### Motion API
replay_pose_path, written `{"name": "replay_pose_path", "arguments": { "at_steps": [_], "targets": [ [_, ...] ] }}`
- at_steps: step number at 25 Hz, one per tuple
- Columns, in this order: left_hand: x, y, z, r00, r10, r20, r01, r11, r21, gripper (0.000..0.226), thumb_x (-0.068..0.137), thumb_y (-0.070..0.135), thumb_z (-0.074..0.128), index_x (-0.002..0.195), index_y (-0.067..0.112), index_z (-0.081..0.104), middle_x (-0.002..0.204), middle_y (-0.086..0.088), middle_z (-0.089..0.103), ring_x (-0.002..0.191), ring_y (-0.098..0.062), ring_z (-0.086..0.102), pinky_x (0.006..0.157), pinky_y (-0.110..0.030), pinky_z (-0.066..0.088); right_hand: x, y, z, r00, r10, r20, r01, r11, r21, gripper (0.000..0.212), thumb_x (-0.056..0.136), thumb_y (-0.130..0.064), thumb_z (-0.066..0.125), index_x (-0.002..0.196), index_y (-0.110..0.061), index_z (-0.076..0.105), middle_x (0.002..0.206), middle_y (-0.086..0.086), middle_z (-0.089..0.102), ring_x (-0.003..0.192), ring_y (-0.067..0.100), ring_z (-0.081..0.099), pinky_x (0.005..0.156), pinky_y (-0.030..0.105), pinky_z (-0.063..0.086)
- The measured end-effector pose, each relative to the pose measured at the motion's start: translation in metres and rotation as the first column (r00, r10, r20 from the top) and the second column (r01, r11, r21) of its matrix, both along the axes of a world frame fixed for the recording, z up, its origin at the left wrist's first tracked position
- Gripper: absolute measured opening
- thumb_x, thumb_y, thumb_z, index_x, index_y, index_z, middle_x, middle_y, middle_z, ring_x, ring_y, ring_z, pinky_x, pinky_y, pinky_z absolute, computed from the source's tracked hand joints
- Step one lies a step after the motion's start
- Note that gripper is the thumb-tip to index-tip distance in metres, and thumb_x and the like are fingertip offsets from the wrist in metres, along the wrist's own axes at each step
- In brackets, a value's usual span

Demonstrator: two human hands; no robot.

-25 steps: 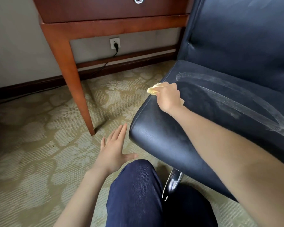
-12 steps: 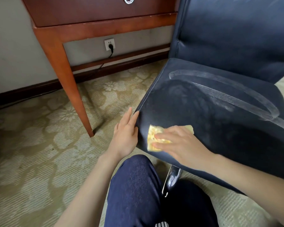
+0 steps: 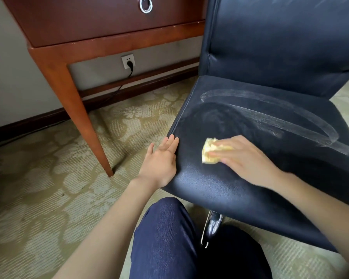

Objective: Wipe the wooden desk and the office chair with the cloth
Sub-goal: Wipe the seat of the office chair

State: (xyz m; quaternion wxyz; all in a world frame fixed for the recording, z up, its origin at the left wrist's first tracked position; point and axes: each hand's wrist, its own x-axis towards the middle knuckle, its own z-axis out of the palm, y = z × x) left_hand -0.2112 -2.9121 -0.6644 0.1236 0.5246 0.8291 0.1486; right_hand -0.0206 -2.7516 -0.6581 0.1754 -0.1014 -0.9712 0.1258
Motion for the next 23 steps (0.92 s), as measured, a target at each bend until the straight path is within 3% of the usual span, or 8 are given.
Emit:
{"name": "replay_pose_path", "arguments": {
  "at_steps": [4, 8, 11, 17, 20, 23],
  "targets": [
    [0.002, 0.002, 0.005, 1.0, 0.0, 0.005, 0.0, 1.0, -0.018, 0.054, 0.099, 0.01, 0.026, 0.151, 0.016, 0.012, 0.16, 0.0, 0.007, 0.146, -0.011, 0.002, 0.116, -0.036, -0.003, -0.047, 0.053, 0.004, 0.972, -0.224, 0.07, 0.225, 0.974, -0.01, 0.035, 0.099, -0.014, 0.046, 0.124, -0.032, 0.062, 0.135, 0.0, 0.054, 0.122, 0.027, 0.045, 0.105, 0.041, 0.034],
    [0.0, 0.006, 0.011, 0.997, 0.017, -0.081, -0.021, 0.999, -0.048, 0.051, 0.098, 0.012, 0.029, 0.149, 0.015, 0.022, 0.157, -0.001, 0.02, 0.145, -0.012, 0.014, 0.118, -0.038, 0.004, -0.081, 0.049, -0.002, 0.785, -0.616, 0.068, 0.619, 0.785, -0.034, 0.035, 0.098, -0.019, 0.044, 0.127, -0.033, 0.059, 0.136, 0.002, 0.049, 0.115, 0.031, 0.04, 0.097, 0.042, 0.036],
    [-0.005, 0.013, 0.017, 0.984, 0.058, -0.167, -0.055, 0.998, 0.024, 0.048, 0.096, 0.012, 0.033, 0.143, 0.018, 0.034, 0.149, 0.001, 0.037, 0.138, -0.017, 0.03, 0.116, -0.039, 0.011, -0.083, 0.012, -0.005, 0.811, -0.585, 0.003, 0.584, 0.811, 0.035, 0.032, 0.096, -0.017, 0.05, 0.123, -0.029, 0.063, 0.133, 0.002, 0.052, 0.107, 0.031, 0.042, 0.087, 0.04, 0.034],
    [0.009, 0.041, 0.013, 0.994, -0.066, -0.09, 0.066, 0.998, 0.007, 0.051, 0.102, 0.025, 0.029, 0.15, 0.013, 0.019, 0.16, -0.005, 0.004, 0.146, -0.018, 0.005, 0.118, -0.04, 0.005, -0.031, -0.053, -0.003, 0.918, -0.388, -0.084, 0.39, 0.92, 0.021, 0.034, 0.084, -0.008, 0.066, 0.115, -0.023, 0.069, 0.115, 0.001, 0.065, 0.087, 0.03, 0.052, 0.07, 0.042, 0.044],
    [0.024, 0.054, 0.009, 0.989, -0.117, -0.087, 0.111, 0.991, -0.072, 0.055, 0.102, 0.035, 0.023, 0.151, 0.013, 0.009, 0.159, -0.008, -0.006, 0.146, -0.027, -0.006, 0.117, -0.04, -0.001, 0.006, -0.071, -0.007, 0.87, -0.483, -0.099, 0.483, 0.875, -0.019, 0.038, 0.076, -0.006, 0.075, 0.11, -0.024, 0.072, 0.11, -0.004, 0.067, 0.08, 0.027, 0.055, 0.065, 0.042, 0.05],
    [0.035, 0.063, 0.007, 0.973, -0.163, -0.166, 0.132, 0.974, -0.185, 0.066, 0.1, 0.047, 0.017, 0.151, 0.008, 0.0, 0.158, -0.012, -0.011, 0.145, -0.03, -0.013, 0.116, -0.045, -0.004, 0.044, -0.074, -0.013, 0.714, -0.686, -0.142, 0.684, 0.726, -0.074, 0.038, 0.073, -0.005, 0.075, 0.106, -0.023, 0.072, 0.11, -0.003, 0.067, 0.08, 0.029, 0.055, 0.068, 0.042, 0.051]
  ]
}}
